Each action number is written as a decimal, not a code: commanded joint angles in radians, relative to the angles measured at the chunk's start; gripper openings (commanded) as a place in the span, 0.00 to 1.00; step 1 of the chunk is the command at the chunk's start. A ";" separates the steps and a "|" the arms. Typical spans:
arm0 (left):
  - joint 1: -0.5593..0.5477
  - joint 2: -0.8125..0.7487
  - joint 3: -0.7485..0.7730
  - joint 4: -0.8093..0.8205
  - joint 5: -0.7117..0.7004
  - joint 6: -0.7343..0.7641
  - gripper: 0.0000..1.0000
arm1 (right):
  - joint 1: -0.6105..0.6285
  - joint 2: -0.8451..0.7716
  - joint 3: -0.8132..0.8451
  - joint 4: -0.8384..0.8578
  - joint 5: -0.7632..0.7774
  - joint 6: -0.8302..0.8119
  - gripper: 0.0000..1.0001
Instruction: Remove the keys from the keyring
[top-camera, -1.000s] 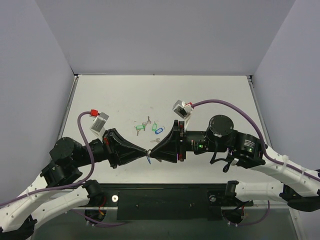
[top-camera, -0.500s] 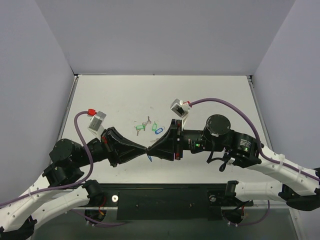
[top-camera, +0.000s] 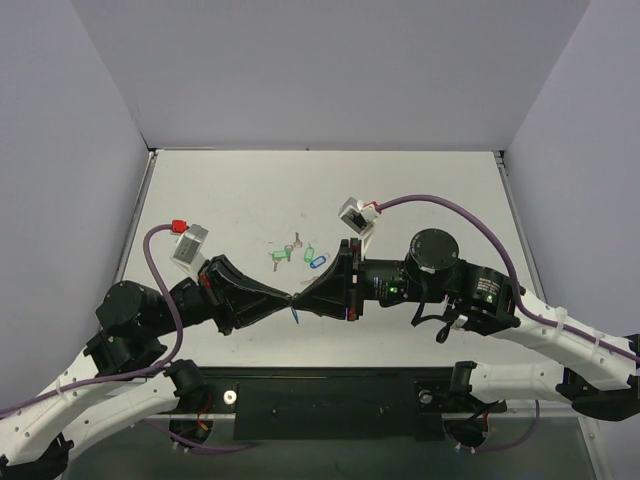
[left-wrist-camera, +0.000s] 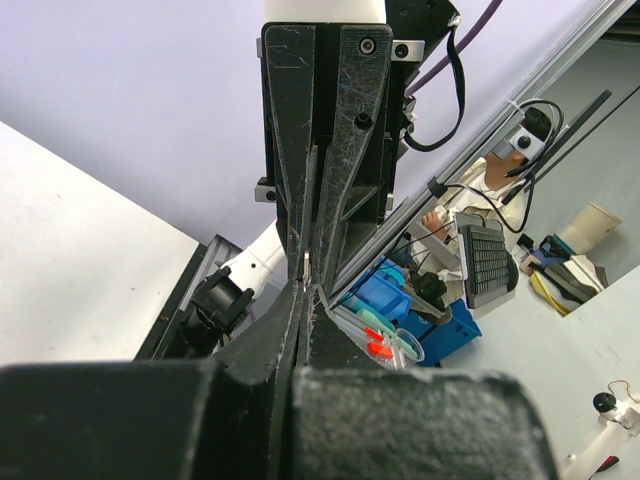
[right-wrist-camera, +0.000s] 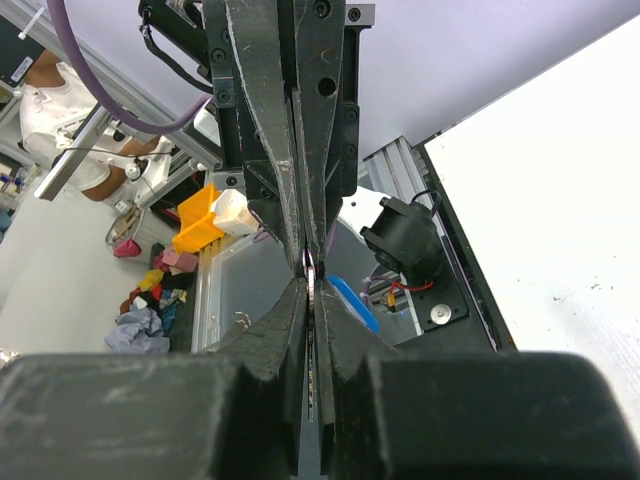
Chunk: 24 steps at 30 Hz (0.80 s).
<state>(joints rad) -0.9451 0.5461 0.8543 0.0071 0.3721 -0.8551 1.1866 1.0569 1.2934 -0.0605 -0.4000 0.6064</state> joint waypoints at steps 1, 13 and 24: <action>0.000 -0.005 0.000 0.073 0.004 -0.009 0.00 | 0.005 0.000 0.006 0.051 0.006 -0.003 0.00; 0.000 -0.023 0.109 -0.176 -0.039 0.108 0.67 | 0.005 -0.041 -0.031 0.074 0.056 -0.010 0.00; 0.000 -0.078 0.045 -0.072 -0.027 0.114 0.59 | 0.005 -0.084 -0.072 0.146 0.087 0.030 0.00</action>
<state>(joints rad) -0.9455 0.4671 0.9253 -0.1532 0.3294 -0.7502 1.1866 0.9890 1.2182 -0.0120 -0.3195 0.6144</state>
